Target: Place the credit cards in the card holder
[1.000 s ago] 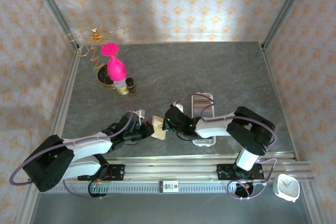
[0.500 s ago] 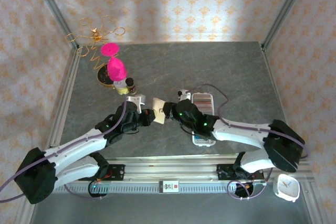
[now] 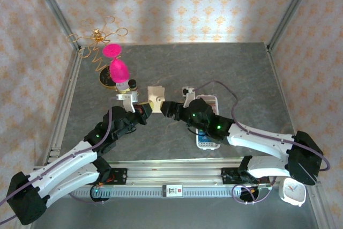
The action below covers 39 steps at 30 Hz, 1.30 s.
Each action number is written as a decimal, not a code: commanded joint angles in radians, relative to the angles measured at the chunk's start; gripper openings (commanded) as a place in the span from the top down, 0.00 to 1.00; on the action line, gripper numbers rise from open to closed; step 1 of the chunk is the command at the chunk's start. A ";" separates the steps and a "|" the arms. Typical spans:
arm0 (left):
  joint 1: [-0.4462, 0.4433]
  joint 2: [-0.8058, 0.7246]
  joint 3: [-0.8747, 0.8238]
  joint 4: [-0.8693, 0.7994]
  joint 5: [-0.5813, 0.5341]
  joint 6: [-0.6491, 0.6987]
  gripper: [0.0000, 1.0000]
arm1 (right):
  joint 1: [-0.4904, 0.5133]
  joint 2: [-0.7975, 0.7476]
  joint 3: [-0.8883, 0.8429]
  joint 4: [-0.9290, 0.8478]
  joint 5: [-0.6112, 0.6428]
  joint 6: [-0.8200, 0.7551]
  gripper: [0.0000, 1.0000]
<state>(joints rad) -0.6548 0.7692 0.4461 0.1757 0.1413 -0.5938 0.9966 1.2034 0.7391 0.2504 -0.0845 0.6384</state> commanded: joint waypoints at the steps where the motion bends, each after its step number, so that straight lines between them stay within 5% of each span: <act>1: -0.002 0.005 -0.019 0.087 0.019 0.046 1.00 | 0.005 0.015 0.041 -0.036 -0.016 -0.003 0.32; 8: -0.002 0.009 -0.027 0.094 0.045 0.016 1.00 | 0.005 0.089 0.122 -0.151 0.060 -0.008 0.19; 14: -0.002 0.004 -0.056 0.121 0.062 -0.022 1.00 | 0.004 0.180 0.197 -0.223 0.120 -0.038 0.18; 19: -0.002 -0.005 -0.064 0.112 0.055 -0.035 1.00 | 0.005 0.225 0.219 -0.310 0.246 -0.044 0.21; 25: -0.002 0.000 -0.070 0.131 0.028 -0.044 1.00 | 0.005 0.243 0.171 -0.296 0.217 -0.039 0.23; 35: -0.002 -0.011 -0.069 0.110 -0.019 -0.040 1.00 | -0.037 0.301 0.141 -0.539 0.601 0.066 0.31; 39: -0.002 -0.020 -0.070 0.077 -0.031 -0.047 1.00 | -0.026 0.207 0.117 -0.467 0.522 0.033 0.32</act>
<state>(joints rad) -0.6544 0.7715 0.3710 0.2428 0.1402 -0.6312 0.9569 1.4899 0.8810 -0.2081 0.3920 0.6731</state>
